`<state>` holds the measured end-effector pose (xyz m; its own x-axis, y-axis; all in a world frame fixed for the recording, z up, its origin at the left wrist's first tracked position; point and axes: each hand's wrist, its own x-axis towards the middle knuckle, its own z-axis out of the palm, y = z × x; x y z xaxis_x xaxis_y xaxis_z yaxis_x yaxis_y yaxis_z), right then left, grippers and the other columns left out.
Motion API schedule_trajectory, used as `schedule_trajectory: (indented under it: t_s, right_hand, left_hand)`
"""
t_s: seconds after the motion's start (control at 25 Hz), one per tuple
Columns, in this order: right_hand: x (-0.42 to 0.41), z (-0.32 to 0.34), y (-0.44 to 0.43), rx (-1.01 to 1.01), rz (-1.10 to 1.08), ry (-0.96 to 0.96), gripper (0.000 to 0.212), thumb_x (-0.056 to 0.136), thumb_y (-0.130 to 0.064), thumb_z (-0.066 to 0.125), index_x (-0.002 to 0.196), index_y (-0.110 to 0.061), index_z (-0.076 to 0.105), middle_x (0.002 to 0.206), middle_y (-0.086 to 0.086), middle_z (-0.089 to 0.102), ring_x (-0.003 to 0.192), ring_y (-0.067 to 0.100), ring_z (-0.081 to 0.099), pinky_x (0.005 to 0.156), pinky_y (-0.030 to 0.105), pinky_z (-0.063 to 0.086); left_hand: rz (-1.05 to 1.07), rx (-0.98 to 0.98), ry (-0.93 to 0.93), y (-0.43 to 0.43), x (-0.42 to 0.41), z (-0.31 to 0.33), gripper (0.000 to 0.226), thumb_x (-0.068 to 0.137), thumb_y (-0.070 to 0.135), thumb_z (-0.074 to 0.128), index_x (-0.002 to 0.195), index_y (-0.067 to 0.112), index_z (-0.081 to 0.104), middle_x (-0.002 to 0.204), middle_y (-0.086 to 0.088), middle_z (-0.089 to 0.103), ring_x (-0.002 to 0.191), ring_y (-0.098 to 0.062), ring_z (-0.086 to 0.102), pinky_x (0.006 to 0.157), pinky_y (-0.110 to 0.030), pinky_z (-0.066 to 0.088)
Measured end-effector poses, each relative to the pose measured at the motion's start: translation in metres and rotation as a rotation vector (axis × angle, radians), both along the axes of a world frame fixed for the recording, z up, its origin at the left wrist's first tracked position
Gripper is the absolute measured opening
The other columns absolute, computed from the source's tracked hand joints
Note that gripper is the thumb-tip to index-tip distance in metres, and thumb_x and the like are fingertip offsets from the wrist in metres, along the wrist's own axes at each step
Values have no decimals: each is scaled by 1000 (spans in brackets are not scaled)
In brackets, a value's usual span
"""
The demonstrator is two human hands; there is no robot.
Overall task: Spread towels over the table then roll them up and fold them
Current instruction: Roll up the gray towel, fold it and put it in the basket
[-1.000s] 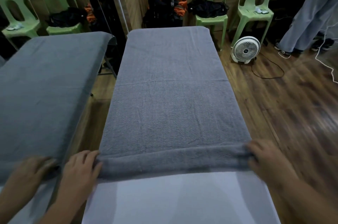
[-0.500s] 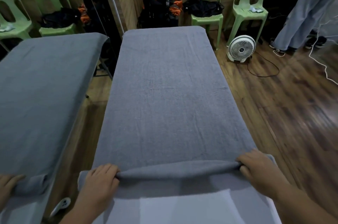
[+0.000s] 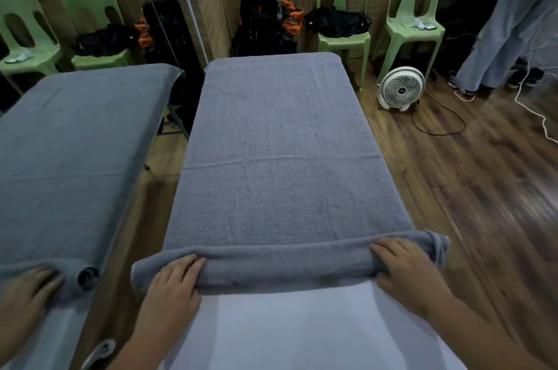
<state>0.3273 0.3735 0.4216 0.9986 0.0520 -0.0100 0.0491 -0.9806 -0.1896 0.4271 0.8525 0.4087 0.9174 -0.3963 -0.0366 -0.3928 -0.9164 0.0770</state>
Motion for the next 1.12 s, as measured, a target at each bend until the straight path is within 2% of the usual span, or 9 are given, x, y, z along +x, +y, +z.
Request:
schedule_trajectory:
  t_s: [0.16, 0.32, 0.4, 0.52, 0.64, 0.72, 0.8, 1.0, 1.12]
  right_hand:
    - [-11, 2, -24, 67, -42, -50, 23, 77, -22, 45, 83, -22, 68, 85, -4, 65, 81, 22, 58, 81, 36, 44]
    - [-18, 26, -33, 54, -84, 115, 15, 79, -31, 42, 70, -29, 54, 69, -14, 54, 69, 9, 50, 65, 33, 39]
    - [1, 32, -45, 64, -108, 225, 14, 83, -30, 45, 71, -26, 52, 70, -12, 52, 71, 9, 49, 61, 31, 34]
    - [34, 39, -42, 47, -151, 128, 7, 82, -20, 57, 83, -27, 60, 80, -12, 56, 83, 20, 53, 67, 37, 47]
    - [19, 30, -23, 8, -6, -93, 31, 69, -14, 70, 99, -20, 68, 99, -3, 64, 92, 21, 57, 79, 39, 50]
    - [5, 18, -19, -57, 33, -28, 47, 65, -24, 67, 112, -20, 67, 113, -4, 63, 103, 20, 57, 94, 39, 45]
    - [6, 3, -29, -53, -96, 39, 51, 66, -23, 60, 117, -22, 66, 118, -3, 63, 108, 23, 57, 98, 44, 42]
    - [2, 11, -36, 36, -75, -35, 21, 75, -25, 43, 74, -25, 64, 76, -6, 63, 73, 17, 57, 70, 36, 47]
    - [6, 29, -39, -14, -71, 100, 13, 75, -31, 45, 65, -26, 51, 64, -9, 54, 67, 15, 53, 57, 37, 45]
  left_hand:
    - [6, 33, -2, 23, 10, 8, 31, 76, 32, 40, 88, 22, 67, 89, 1, 66, 81, -23, 62, 77, -32, 38]
    - [-43, -84, -67, 23, -13, 29, 6, 74, 32, 43, 77, 37, 43, 71, 12, 52, 74, -13, 48, 66, -34, 29]
    - [-57, -84, -76, 16, 6, 38, 14, 76, 33, 41, 76, 42, 31, 67, 13, 46, 69, -12, 43, 65, -34, 31]
    - [48, -48, -114, 2, 47, 46, 12, 86, 33, 39, 86, 44, 44, 79, 12, 56, 78, -17, 54, 74, -41, 43]
    - [-23, -24, -151, -12, 32, 35, 33, 84, 32, 45, 111, 23, 62, 110, -3, 64, 100, -28, 59, 89, -45, 43]
    - [-89, 50, -69, -12, 12, 21, 52, 75, 36, 48, 123, 21, 60, 124, -2, 60, 109, -26, 58, 96, -44, 45]
    - [-3, 41, 44, -8, 20, 15, 57, 71, 36, 45, 124, 23, 60, 124, 0, 61, 108, -23, 58, 95, -43, 47]
    - [-21, -27, 10, -2, 15, 32, 33, 73, 36, 42, 92, 28, 68, 84, 8, 69, 76, -18, 64, 75, -37, 49]
    - [-4, -16, 60, 6, 7, 45, 21, 72, 41, 43, 87, 42, 57, 74, 13, 65, 76, -12, 64, 79, -38, 46]
